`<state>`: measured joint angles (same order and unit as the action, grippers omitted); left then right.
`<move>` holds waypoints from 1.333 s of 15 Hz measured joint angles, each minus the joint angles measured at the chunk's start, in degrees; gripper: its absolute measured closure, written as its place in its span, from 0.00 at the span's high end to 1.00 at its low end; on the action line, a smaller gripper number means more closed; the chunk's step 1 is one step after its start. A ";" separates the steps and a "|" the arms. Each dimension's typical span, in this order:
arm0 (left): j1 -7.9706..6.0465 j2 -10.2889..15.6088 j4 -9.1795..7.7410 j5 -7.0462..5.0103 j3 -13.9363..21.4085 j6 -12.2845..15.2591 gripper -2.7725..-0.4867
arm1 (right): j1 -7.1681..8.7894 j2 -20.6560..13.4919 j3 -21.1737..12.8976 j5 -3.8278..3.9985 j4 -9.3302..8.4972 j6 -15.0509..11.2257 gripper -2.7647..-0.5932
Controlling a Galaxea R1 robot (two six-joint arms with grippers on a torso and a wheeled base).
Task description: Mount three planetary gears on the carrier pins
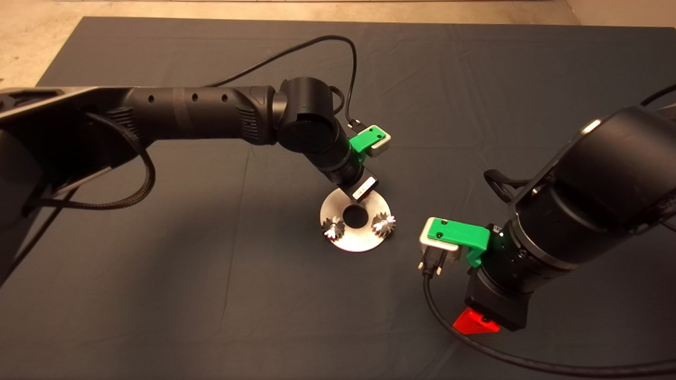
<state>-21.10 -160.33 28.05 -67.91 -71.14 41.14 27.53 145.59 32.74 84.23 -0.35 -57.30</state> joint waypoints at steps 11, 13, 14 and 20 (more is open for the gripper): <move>0.00 1.94 0.87 -0.02 -0.16 -2.43 0.04 | 0.11 0.00 0.00 -0.01 -0.02 0.00 0.74; 0.00 1.89 0.89 0.00 -0.16 -2.43 0.05 | 0.11 0.00 0.00 0.01 -0.06 0.00 0.74; 0.00 1.82 0.89 0.00 -0.16 -2.43 0.04 | 0.11 0.00 0.00 0.00 -0.06 0.00 0.74; 0.00 1.71 0.94 0.00 -0.16 -2.39 0.04 | 0.11 0.00 0.00 -0.01 -0.09 0.05 0.74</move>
<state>-21.10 -158.62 28.99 -67.91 -71.30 38.75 27.64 145.59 32.74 84.22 -0.44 -57.25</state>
